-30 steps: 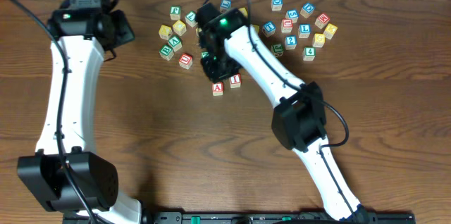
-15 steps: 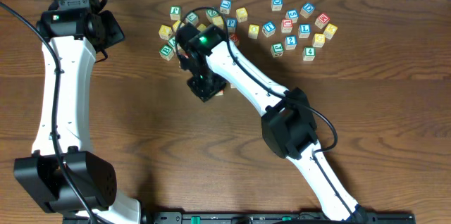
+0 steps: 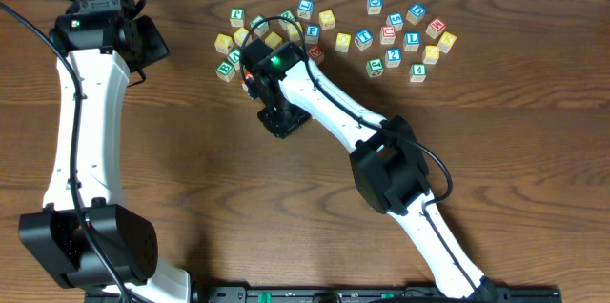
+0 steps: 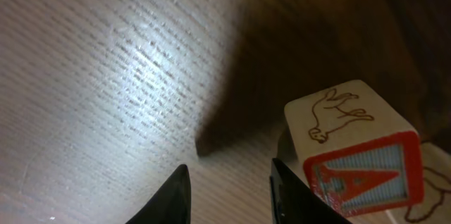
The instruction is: Spell out AI2
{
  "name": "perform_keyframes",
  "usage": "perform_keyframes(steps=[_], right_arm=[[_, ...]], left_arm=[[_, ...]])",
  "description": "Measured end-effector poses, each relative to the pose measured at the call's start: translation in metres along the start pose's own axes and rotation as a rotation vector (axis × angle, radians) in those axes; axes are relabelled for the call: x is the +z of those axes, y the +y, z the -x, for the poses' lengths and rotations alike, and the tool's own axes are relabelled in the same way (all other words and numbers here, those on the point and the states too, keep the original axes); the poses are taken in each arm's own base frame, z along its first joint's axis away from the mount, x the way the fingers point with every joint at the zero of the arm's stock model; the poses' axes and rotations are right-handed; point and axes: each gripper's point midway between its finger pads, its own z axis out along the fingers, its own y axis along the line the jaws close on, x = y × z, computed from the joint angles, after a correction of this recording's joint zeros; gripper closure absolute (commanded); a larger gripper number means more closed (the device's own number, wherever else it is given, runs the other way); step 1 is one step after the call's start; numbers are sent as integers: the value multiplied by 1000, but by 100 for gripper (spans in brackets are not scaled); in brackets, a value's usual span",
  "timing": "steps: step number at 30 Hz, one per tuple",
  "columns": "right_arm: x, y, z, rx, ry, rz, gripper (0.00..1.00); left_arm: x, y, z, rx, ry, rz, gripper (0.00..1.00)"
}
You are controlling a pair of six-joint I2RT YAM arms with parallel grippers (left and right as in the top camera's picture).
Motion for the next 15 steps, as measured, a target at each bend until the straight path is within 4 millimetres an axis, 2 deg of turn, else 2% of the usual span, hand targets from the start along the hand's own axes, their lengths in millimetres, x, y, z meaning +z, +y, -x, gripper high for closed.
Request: perform_keyframes(steps=[7, 15], right_arm=[[0, -7, -2, 5, 9, -26, 69], [-2, -23, -14, 38, 57, -34, 72]], left_arm=[[0, 0, 0, 0, 1, 0, 37], [0, 0, 0, 0, 1, 0, 37]])
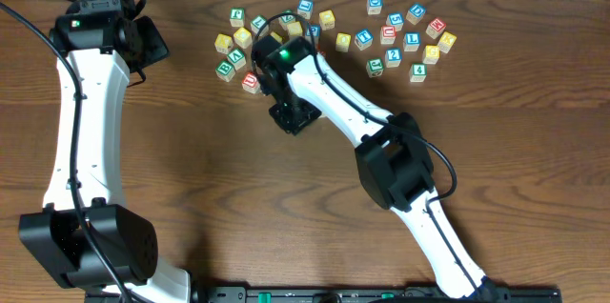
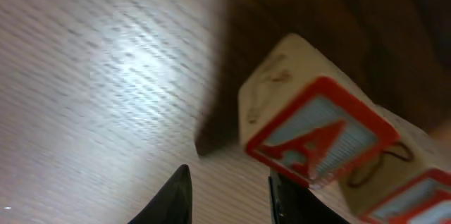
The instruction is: Spell out AI2
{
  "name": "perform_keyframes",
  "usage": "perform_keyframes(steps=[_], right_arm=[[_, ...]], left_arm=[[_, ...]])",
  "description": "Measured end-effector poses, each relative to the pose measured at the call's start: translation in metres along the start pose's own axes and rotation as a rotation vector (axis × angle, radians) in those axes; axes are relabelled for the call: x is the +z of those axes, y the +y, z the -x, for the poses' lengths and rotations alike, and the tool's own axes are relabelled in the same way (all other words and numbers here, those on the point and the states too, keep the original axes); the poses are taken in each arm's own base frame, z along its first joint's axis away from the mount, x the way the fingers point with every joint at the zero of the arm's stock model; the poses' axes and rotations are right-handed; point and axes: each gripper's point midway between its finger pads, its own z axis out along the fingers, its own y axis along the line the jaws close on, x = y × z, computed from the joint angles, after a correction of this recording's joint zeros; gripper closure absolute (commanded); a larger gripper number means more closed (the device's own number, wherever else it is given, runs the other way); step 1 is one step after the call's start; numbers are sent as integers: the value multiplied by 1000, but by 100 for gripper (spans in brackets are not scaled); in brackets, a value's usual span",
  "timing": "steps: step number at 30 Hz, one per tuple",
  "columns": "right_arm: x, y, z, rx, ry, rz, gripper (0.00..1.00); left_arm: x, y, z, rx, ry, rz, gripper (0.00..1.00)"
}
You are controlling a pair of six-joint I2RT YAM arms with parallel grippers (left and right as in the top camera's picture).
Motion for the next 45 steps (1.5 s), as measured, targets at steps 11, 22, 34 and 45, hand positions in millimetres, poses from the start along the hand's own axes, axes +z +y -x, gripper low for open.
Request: perform_keyframes(steps=[11, 22, 34, 45], right_arm=[[-15, -4, -4, 11, -6, -6, 69], [-110, -81, -5, 317, -218, -9, 73], [-23, -108, -26, 511, -85, 9, 79], [-3, -79, -21, 493, -82, 69, 76]], left_arm=[[0, 0, 0, 0, 0, 0, 37], [0, -6, -6, 2, 28, -36, 39], [3, -67, -60, 145, 183, -136, 65], [42, -86, -119, 249, 336, -103, 67]])
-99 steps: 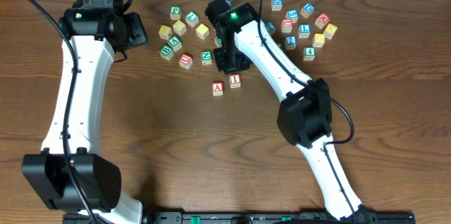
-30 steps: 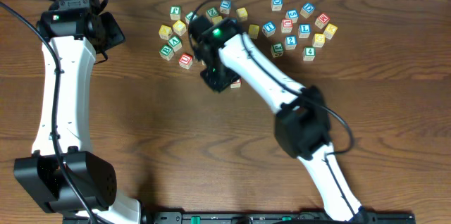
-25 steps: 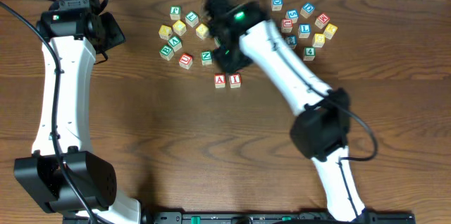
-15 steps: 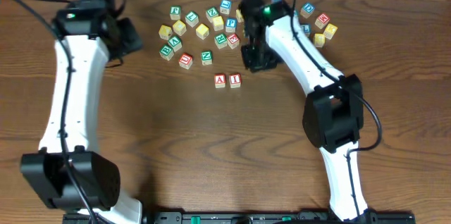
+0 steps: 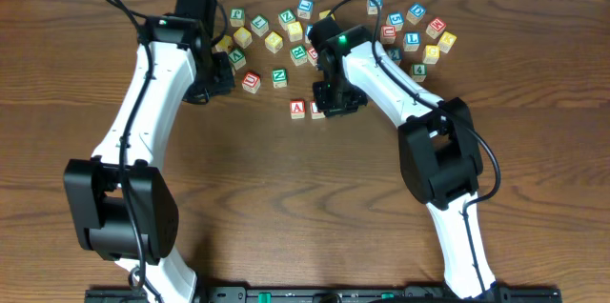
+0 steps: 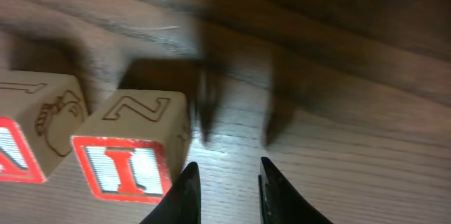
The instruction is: Spell out AI2
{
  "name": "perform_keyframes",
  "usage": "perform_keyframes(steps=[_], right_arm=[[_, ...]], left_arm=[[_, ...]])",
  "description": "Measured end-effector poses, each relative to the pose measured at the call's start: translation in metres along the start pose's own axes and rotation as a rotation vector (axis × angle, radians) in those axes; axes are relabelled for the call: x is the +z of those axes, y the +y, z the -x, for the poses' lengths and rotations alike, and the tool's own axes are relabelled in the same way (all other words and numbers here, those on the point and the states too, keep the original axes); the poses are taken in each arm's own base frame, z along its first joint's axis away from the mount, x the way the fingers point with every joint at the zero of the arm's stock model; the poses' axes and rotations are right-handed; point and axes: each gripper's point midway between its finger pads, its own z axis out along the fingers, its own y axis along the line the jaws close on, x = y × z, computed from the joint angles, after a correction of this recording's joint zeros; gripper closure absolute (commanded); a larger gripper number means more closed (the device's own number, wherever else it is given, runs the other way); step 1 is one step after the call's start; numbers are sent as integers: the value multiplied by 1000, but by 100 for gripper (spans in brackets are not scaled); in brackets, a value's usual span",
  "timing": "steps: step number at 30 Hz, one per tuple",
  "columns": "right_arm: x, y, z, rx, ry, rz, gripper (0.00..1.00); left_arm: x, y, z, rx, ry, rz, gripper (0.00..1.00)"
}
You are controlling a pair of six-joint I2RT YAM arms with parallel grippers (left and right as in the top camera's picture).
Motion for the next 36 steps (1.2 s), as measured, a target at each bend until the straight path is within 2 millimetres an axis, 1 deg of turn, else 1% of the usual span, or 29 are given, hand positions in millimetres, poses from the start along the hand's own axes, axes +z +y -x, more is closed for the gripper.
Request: perform_keyframes(steps=[6, 14, 20, 24, 28, 31, 33, 36], right_arm=[[3, 8, 3, 7, -17, 21, 76], [3, 12, 11, 10, -50, 36, 75], [4, 21, 8, -11, -50, 37, 76], [4, 25, 9, -19, -59, 44, 78], [3, 22, 11, -9, -62, 46, 78], [2, 13, 15, 11, -65, 49, 77], [2, 8, 17, 22, -67, 52, 76], [1, 4, 19, 33, -69, 53, 76]], left_arm=[[14, -15, -5, 62, -11, -19, 67], [22, -38, -11, 130, -33, -41, 67], [26, -56, -21, 183, -35, -54, 67], [25, -62, -21, 195, -49, -64, 67], [25, -63, -19, 194, -57, -67, 67], [27, -64, -18, 194, -59, -68, 71], [31, -66, -18, 195, -52, -73, 74], [46, -74, -20, 205, -24, -107, 76]])
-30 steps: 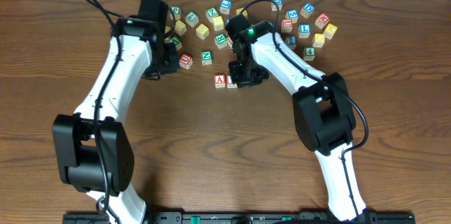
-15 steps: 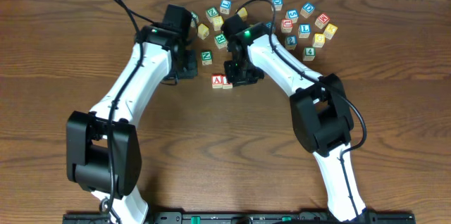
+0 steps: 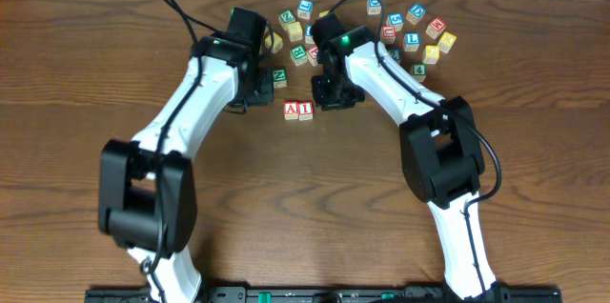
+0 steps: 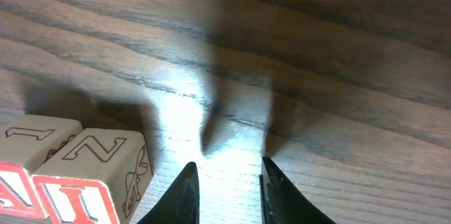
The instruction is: Spell out AI2
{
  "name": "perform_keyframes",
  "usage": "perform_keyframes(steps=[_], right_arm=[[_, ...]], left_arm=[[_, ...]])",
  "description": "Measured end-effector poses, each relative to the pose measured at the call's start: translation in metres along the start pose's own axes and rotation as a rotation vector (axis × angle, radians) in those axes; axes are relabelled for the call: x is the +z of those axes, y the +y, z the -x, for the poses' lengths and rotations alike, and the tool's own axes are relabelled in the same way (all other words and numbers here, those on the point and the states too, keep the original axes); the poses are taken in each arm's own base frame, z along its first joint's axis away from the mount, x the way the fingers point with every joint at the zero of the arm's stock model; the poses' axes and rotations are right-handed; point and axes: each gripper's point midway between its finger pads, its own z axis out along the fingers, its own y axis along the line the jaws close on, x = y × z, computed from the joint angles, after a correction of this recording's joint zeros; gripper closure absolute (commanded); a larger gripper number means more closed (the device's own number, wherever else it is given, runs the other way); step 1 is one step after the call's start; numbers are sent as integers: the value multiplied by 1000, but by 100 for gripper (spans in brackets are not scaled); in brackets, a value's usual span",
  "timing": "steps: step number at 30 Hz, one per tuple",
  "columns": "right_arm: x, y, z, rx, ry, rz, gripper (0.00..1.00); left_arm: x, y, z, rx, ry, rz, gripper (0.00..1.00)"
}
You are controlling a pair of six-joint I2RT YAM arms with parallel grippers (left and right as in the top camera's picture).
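Two red-framed blocks stand side by side below the pile: the A block (image 3: 291, 109) and, to its right, the I block (image 3: 305, 109). In the right wrist view the I block (image 4: 91, 178) and the A block (image 4: 17, 157) sit at the lower left. My right gripper (image 3: 334, 95) hovers just right of the pair. It is open (image 4: 227, 189), with only bare wood between its fingers. My left gripper (image 3: 254, 87) sits left of the pair, next to a green block (image 3: 278, 76). Its jaws are not readable from above.
Several lettered and numbered blocks lie scattered along the far edge, one group behind the grippers (image 3: 295, 29) and one at the back right (image 3: 419, 36). Both white arms cross the table's middle. The wooden table (image 3: 315, 208) stretches toward the front.
The A and I blocks now lie slightly further left. My left gripper has moved right and closer to them, covering the red block it was beside. The right gripper has barely moved.
At first my right gripper was low at the pile's left with the A block beside its finger, and the left arm was parked far left. Then a second red block showed beside the A. Later A and I stood together and the left arm reached in.
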Motion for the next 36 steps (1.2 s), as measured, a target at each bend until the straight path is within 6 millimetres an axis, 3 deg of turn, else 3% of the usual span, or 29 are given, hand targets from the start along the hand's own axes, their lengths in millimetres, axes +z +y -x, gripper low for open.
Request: perform_keyframes(steps=[4, 8, 20, 26, 27, 36], right_arm=[[0, 0, 0, 0, 1, 1, 76], [0, 0, -1, 0, 3, 2, 74], [0, 5, 3, 7, -9, 26, 74], [0, 6, 3, 13, -9, 28, 73], [0, 6, 3, 13, -9, 28, 73], [0, 8, 2, 17, -7, 39, 76]], left_arm=[[29, -10, -4, 10, 48, -51, 79], [45, -18, -13, 38, 100, -103, 81], [48, -31, -12, 115, 97, -180, 81], [60, -32, -19, 117, 135, -188, 81], [61, -32, -20, 117, 138, -192, 86], [59, -40, -24, 122, 159, -243, 87]])
